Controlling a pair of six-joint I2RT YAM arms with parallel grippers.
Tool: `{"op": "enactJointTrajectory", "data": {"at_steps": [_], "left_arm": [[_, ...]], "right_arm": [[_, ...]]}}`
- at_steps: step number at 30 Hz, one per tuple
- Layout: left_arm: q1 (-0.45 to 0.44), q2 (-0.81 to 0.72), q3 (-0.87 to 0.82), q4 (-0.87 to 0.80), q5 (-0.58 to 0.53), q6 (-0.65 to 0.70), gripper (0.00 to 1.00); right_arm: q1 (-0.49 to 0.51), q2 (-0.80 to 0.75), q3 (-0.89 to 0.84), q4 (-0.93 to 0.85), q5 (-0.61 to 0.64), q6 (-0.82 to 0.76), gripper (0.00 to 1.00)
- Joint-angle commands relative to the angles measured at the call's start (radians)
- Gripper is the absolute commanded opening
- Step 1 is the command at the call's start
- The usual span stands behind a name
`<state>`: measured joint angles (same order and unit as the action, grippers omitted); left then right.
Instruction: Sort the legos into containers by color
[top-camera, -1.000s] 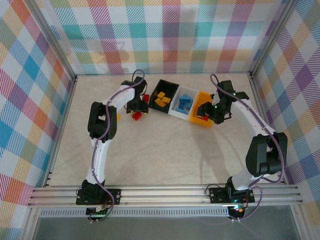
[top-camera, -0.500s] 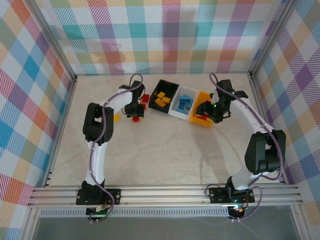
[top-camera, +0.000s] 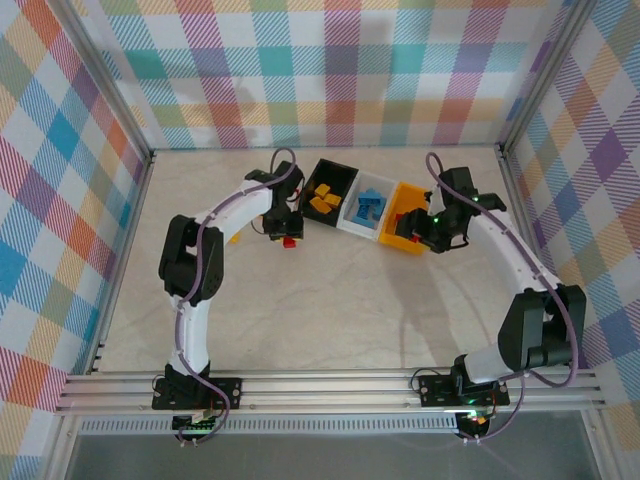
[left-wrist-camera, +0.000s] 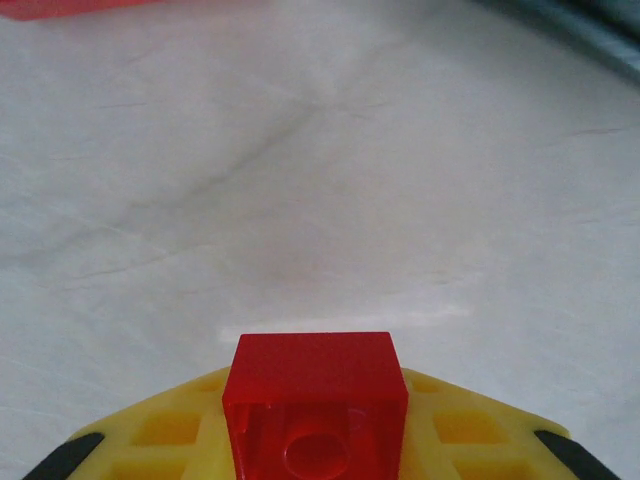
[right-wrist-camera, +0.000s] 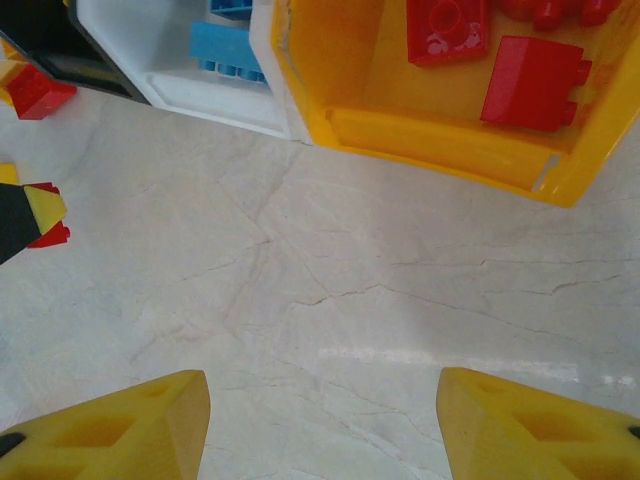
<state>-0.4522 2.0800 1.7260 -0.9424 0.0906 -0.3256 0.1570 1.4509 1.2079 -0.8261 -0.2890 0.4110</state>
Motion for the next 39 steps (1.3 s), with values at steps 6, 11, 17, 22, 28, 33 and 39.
{"op": "enactJointTrajectory", "data": {"at_steps": [6,11,17,22,28,33,39], "left_arm": [[-0.137,0.048,0.330,-0.014,0.207,-0.108,0.31],[-0.211,0.221,0.569,0.064,0.354,-0.183,0.31],[-0.258,0.435,0.853,0.157,0.446,-0.266,0.32],[-0.268,0.524,0.920,0.270,0.471,-0.327,0.35],[-0.268,0.553,0.959,0.300,0.464,-0.338,0.59],[-0.264,0.517,0.974,0.256,0.441,-0.302,0.60],[-0.223,0.316,0.878,-0.129,0.131,-0.098,0.61]], "right_arm": [[-0.020,-0.265,-0.025,0.061,-0.003,0.020,0.63],[-0.021,-0.378,-0.067,0.132,-0.025,0.073,0.62],[-0.021,-0.436,-0.117,0.224,-0.119,0.123,0.67],[-0.021,-0.473,-0.126,0.224,-0.094,0.143,0.76],[-0.021,-0.511,-0.125,0.204,-0.029,0.126,1.00],[-0.020,-0.494,-0.109,0.200,-0.020,0.119,1.00],[-0.011,-0.345,-0.035,0.201,-0.110,0.115,0.98]]}}
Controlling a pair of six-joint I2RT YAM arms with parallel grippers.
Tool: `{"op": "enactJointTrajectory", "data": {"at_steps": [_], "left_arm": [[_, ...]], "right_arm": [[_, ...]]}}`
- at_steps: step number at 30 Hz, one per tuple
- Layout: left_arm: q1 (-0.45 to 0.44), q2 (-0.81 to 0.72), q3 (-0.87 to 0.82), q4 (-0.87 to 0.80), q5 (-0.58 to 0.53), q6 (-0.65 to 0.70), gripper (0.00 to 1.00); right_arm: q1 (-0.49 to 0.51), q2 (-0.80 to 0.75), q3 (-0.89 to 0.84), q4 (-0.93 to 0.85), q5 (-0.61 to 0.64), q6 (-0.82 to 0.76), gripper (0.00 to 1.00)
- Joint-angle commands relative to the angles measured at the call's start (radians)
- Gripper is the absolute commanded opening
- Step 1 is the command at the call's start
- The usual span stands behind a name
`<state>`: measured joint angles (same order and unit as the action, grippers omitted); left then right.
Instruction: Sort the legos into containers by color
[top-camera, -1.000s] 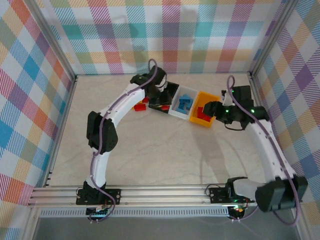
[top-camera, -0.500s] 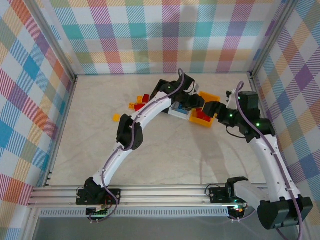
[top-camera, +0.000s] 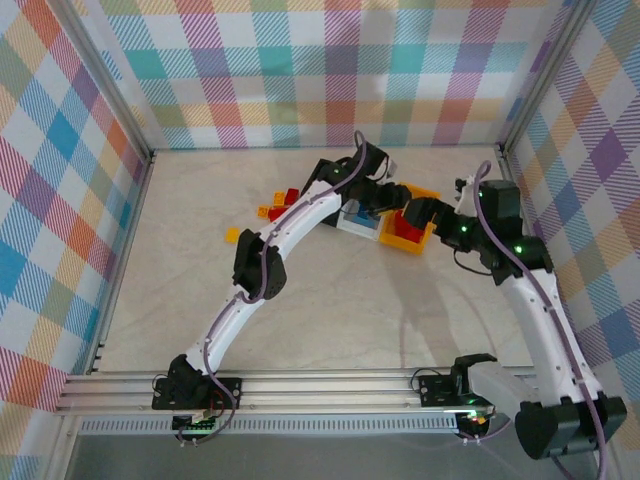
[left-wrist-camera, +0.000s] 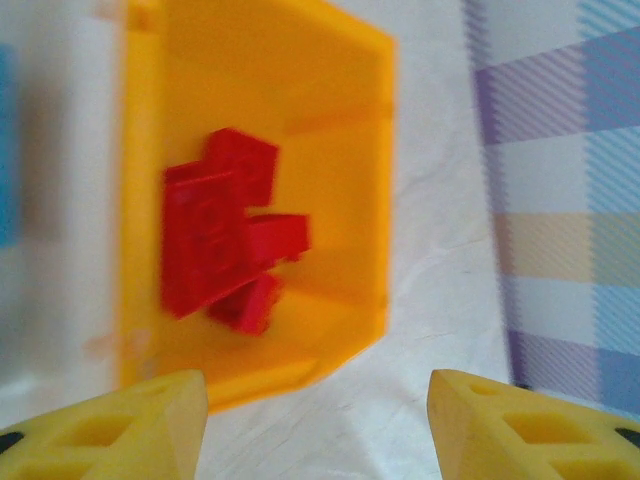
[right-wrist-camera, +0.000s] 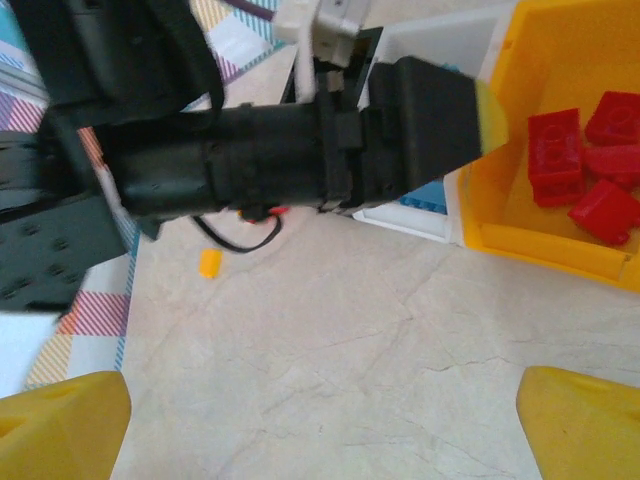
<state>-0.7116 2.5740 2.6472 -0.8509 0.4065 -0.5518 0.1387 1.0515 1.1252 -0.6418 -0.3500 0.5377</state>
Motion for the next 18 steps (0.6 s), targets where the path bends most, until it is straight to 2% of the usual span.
{"op": "enactJointTrajectory", "data": {"at_steps": [1,5,9,13,18], "left_arm": [[0.054,-0.243,-0.131,-0.248,-0.252,0.158,0.62],[0.163,-0.554,-0.572,-0.185,-0.362,0.196,0.69],[0.323,-0.738,-0.857,-0.161,-0.362,0.205,0.74],[0.464,-0.813,-1.041,-0.128,-0.343,0.242,0.77],[0.552,-0.778,-1.126,-0.116,-0.372,0.292,0.78]], "right_arm": [[0.017,0.079,0.055,0.023,-0.046,-0.006,0.97],[0.092,0.173,0.088,0.050,-0.004,0.010,0.95],[0.227,0.337,0.201,-0.028,0.061,-0.054,0.95],[0.322,0.528,0.341,-0.091,0.064,-0.084,0.94],[0.394,0.698,0.507,-0.122,0.046,-0.101,0.94]]}}
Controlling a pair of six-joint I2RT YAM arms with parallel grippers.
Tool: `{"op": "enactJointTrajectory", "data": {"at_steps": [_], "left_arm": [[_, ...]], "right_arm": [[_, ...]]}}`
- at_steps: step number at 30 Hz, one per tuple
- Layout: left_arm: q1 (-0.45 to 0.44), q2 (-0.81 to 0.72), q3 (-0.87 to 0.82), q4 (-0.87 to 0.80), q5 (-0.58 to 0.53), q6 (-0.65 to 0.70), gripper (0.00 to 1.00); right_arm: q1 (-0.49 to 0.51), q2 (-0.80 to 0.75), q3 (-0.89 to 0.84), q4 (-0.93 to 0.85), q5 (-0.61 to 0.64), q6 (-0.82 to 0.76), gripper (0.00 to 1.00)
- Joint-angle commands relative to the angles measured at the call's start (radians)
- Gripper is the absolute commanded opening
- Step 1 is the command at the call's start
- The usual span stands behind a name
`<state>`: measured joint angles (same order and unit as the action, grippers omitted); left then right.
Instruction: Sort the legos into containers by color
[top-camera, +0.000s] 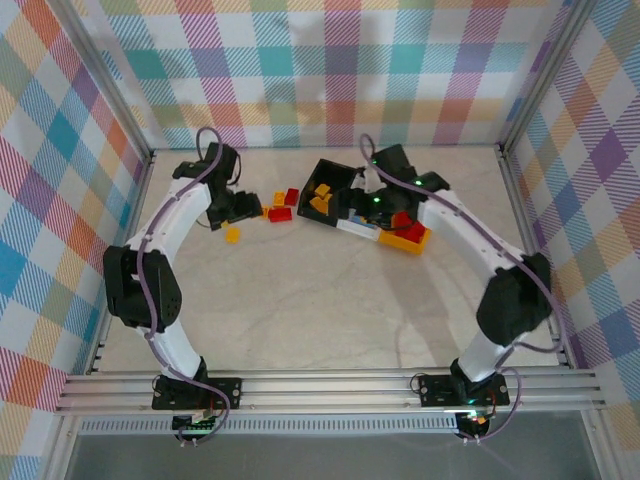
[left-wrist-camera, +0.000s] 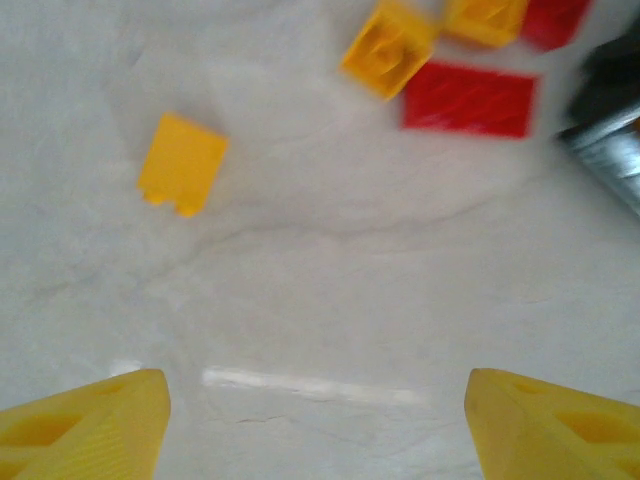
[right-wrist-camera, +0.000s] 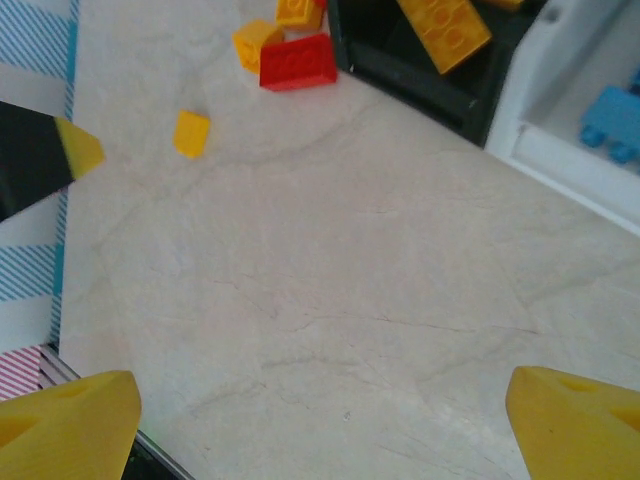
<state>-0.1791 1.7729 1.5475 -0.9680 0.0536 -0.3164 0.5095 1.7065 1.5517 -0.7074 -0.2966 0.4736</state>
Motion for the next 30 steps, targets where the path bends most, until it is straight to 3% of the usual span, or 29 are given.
{"op": "enactJointTrajectory", "data": {"at_steps": [1,6,15,30], "left_arm": [[0.030,0.039,-0.032,0.005,-0.028,0.064,0.79],[0.060,0.131,-0.029,0.038,-0.048,0.127,0.78],[0.118,0.247,0.039,0.058,-0.104,0.196,0.77],[0.134,0.391,0.138,0.071,-0.048,0.228,0.70]], "right_arm": [[0.034,0.078,0.122,-0.074,-0.011,-0.041,0.94],[0.063,0.164,0.224,-0.117,-0.031,-0.046,0.93],[0.063,0.143,0.154,-0.115,-0.043,-0.037,0.91],[0.063,0.136,0.138,-0.121,-0.024,-0.033,0.89]]}}
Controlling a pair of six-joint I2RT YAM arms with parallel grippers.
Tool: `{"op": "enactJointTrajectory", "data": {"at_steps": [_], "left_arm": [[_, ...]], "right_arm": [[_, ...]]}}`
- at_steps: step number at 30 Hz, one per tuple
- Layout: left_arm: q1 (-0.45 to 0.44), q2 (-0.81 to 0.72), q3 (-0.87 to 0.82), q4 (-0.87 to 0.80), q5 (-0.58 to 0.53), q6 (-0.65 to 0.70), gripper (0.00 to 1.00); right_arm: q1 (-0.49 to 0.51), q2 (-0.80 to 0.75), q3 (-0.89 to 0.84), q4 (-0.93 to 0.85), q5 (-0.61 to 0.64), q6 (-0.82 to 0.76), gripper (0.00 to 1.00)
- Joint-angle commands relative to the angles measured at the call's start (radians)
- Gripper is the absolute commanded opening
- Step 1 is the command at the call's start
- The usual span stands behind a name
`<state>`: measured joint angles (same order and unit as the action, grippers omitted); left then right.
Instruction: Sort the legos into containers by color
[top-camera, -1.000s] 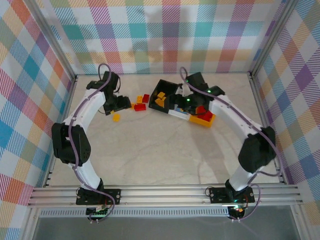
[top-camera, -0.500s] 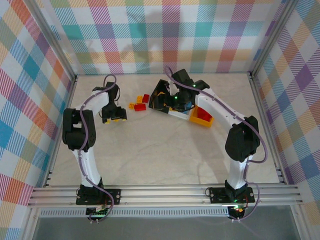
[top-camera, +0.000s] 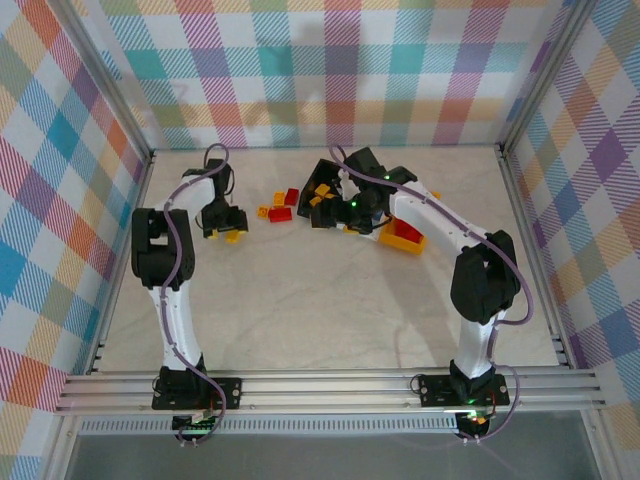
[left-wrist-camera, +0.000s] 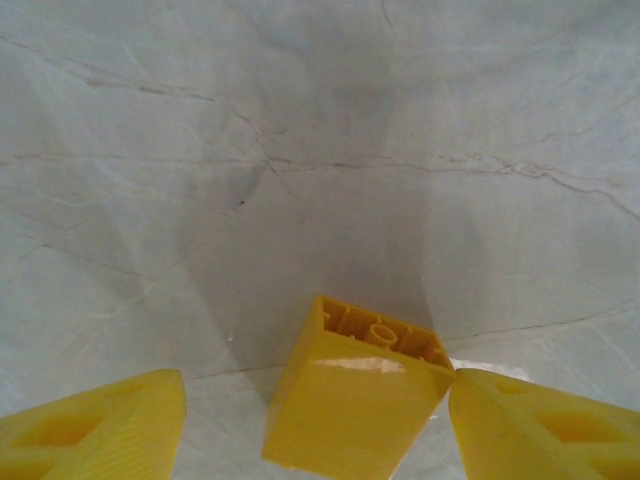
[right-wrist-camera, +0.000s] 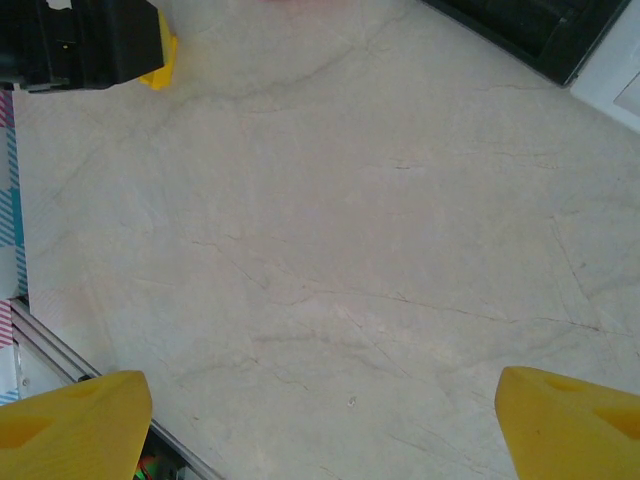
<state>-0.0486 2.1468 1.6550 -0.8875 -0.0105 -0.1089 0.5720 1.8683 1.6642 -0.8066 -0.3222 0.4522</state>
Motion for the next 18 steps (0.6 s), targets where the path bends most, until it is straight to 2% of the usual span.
{"op": "enactJointTrajectory", "data": {"at_steps": [1,7,18], "left_arm": [[0.004,0.023,0.032,-0.010,0.012,0.022,0.70],[-0.007,0.041,0.030,-0.005,0.019,0.023,0.64],[-0.018,0.021,-0.009,0.002,0.047,0.017,0.38]], "right_arm": [[0.000,-0.023,0.029,-0.022,0.000,-0.012,0.89],[-0.001,-0.010,0.043,-0.022,-0.003,-0.012,0.89],[-0.001,-0.037,0.021,-0.020,0.011,-0.012,0.88]]}}
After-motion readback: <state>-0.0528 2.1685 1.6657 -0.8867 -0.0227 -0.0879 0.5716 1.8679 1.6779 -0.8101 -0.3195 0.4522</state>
